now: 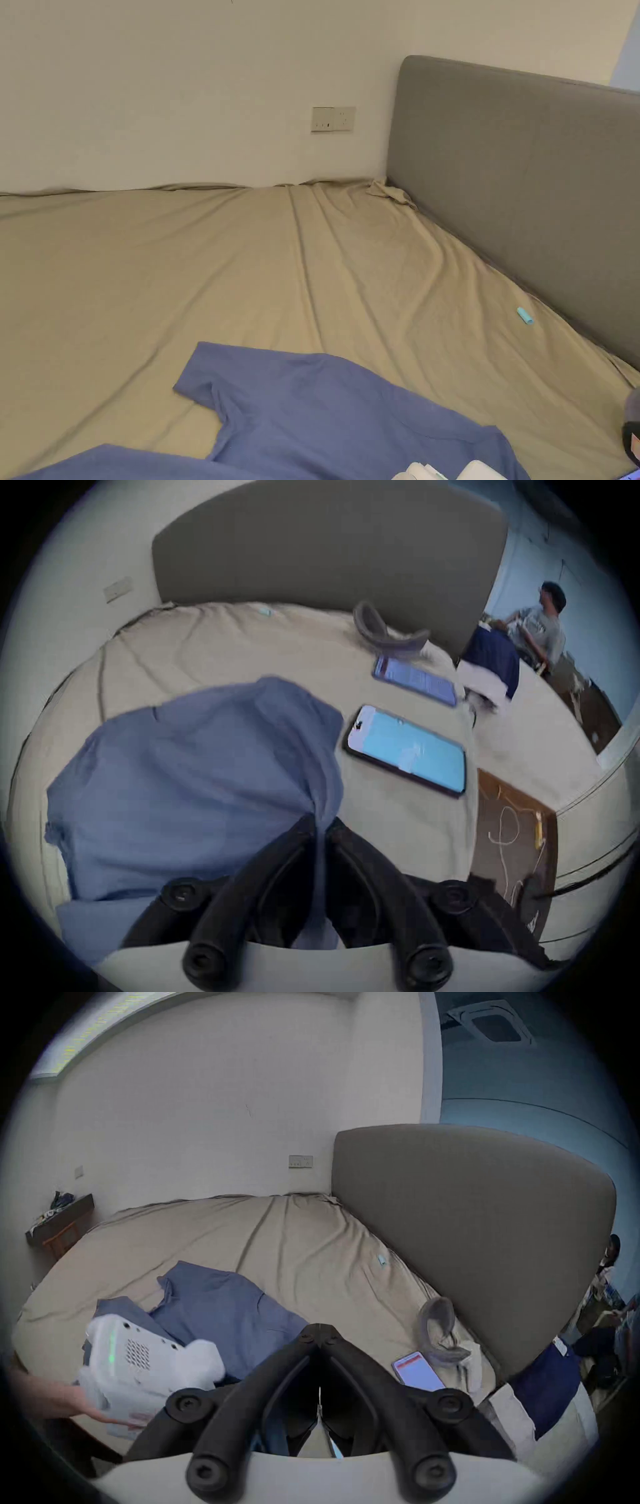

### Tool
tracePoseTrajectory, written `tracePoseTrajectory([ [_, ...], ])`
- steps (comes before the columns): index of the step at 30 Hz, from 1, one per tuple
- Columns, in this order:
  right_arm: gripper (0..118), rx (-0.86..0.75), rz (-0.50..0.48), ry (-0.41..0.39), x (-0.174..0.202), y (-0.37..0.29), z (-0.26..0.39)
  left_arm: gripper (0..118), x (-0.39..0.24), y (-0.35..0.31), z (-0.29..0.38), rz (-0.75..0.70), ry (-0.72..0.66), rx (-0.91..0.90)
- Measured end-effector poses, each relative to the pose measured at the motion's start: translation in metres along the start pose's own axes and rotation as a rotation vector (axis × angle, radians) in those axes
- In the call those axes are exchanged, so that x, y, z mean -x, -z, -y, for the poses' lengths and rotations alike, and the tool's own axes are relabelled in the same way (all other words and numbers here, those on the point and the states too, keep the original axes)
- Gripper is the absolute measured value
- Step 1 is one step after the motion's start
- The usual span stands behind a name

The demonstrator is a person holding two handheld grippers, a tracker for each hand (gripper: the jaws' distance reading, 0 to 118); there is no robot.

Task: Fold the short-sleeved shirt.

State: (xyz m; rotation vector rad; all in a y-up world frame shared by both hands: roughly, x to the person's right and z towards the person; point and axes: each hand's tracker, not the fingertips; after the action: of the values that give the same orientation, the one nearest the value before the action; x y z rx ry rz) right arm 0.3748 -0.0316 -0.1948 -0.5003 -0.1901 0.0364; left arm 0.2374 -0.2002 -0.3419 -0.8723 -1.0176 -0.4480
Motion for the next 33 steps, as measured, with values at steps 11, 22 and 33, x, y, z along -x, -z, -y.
tracePoseTrajectory([
  [11,3,-0.012,-0.138,-0.014,0.039,0.014,-0.009,61,0.082,-0.14,0.048,-0.014,-0.212,-0.162],
  [22,3,-0.043,-0.306,-0.056,0.113,0.019,-0.01,0,0.1,-0.362,0.222,-0.546,-0.662,-0.297],
  [33,3,-0.001,-0.361,-0.113,0.136,0.053,-0.012,96,0.303,-0.278,0.233,-0.699,-0.974,-0.137],
])
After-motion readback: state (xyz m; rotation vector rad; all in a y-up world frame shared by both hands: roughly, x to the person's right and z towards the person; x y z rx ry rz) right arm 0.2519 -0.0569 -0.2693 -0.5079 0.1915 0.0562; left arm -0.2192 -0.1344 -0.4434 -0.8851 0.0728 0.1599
